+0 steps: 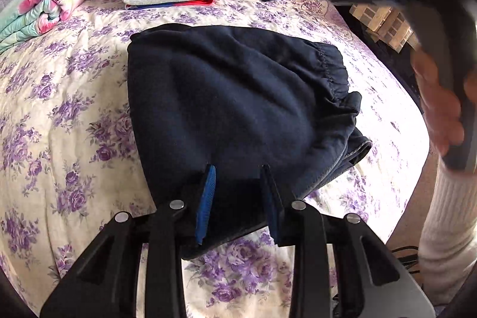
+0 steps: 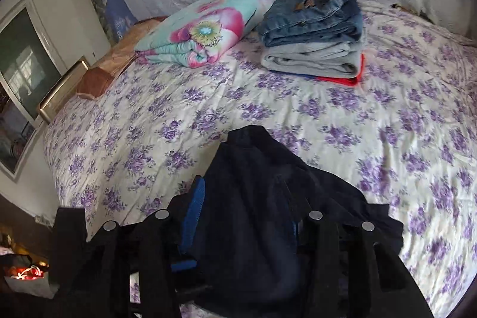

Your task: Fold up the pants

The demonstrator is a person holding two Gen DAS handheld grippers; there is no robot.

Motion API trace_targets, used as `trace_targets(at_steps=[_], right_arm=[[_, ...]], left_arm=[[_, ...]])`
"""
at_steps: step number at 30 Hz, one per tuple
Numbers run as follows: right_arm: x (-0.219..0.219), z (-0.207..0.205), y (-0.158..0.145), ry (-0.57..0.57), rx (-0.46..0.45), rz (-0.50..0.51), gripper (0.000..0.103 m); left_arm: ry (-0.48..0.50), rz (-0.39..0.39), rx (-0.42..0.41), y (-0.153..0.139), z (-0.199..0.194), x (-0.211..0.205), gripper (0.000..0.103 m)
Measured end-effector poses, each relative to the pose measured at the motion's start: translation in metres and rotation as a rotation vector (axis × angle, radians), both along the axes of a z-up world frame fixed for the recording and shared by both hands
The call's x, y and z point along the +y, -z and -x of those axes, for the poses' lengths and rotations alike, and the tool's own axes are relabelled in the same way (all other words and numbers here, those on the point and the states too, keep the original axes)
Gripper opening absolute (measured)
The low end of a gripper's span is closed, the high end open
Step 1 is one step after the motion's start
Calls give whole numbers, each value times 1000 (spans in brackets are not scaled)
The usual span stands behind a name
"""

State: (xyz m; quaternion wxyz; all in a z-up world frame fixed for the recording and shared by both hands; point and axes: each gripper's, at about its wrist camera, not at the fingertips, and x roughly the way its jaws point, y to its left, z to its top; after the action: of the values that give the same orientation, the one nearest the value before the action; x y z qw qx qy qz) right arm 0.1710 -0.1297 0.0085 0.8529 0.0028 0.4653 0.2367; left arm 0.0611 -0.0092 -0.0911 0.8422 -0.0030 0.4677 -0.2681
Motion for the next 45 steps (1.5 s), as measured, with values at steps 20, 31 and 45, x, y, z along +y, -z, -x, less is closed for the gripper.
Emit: trace_targets(at_steps=[20, 31, 45], right_arm=[[89, -96, 100, -51, 224, 412, 45], [-81, 28, -7, 208, -40, 129, 86], [-170, 129, 21, 346, 23, -27, 86]], left_arm=[[19, 54, 12, 3, -6, 11, 32], [-262, 185, 231, 3, -54, 128, 68], [-128, 229, 416, 36, -87, 57, 69]])
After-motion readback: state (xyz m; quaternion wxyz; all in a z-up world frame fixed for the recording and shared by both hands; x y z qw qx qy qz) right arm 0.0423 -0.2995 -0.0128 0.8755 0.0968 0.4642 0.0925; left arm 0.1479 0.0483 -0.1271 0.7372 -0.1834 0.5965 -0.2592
